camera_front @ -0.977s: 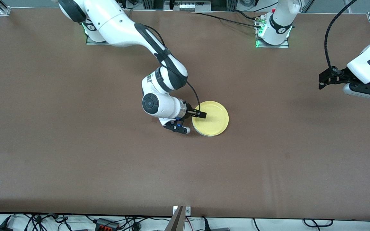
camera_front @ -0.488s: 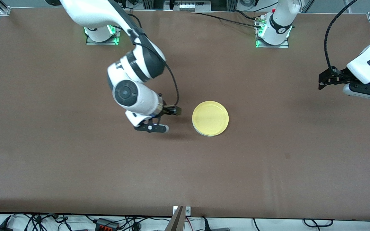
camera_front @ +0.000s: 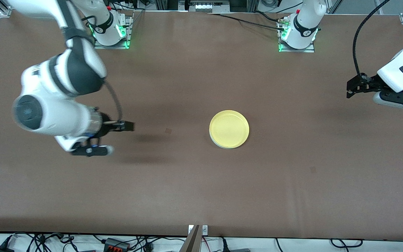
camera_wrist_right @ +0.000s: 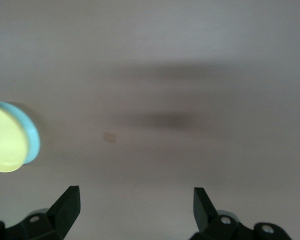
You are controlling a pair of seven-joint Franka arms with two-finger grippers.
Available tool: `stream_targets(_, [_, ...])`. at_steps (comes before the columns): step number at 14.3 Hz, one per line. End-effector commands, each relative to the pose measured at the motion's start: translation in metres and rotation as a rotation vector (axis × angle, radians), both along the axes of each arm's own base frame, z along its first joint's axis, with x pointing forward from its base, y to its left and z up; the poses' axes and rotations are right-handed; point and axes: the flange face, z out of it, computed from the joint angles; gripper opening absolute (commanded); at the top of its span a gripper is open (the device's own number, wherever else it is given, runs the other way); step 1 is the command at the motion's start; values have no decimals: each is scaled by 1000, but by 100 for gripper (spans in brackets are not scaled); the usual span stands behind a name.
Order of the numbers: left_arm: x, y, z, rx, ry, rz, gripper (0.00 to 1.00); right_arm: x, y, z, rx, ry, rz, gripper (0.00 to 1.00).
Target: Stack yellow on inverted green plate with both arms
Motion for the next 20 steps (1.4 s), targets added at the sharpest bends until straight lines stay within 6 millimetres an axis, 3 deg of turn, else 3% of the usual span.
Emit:
stream_targets(1, [3,1,6,7,1,-13,100,-6,-37,31,-38,-36,7,100])
stream_targets(3, [3,0,6,7,1,-16,100,-2,-74,42,-82,-57,-36,100])
stream_targets(5, [3,0,7,7,0,-16,100,-7,-103,78,-122,-124,-65,100])
stream_targets(6, [3,0,6,7,0,-16,100,-9,-112,86,-141,-140,-65,100])
stream_targets(9, [4,0,8,7,-3,-16,100,-20,-170,124,-142,-193,-68,100])
stream_targets(11, [4,1,9,6,-5,-16,100,-26,-199,137,-132,-216,-27,100])
stream_targets(13, [4,0,9,7,-5,-16,100,-36,-206,153,-128,-236,-29,100])
stream_targets(15, [4,0,9,5,-5,-16,100,-46,-200,160,-160,-236,-10,100])
stream_targets(20, [4,0,9,5,-5,-16,100,-72,-201,147,-182,-181,5,100])
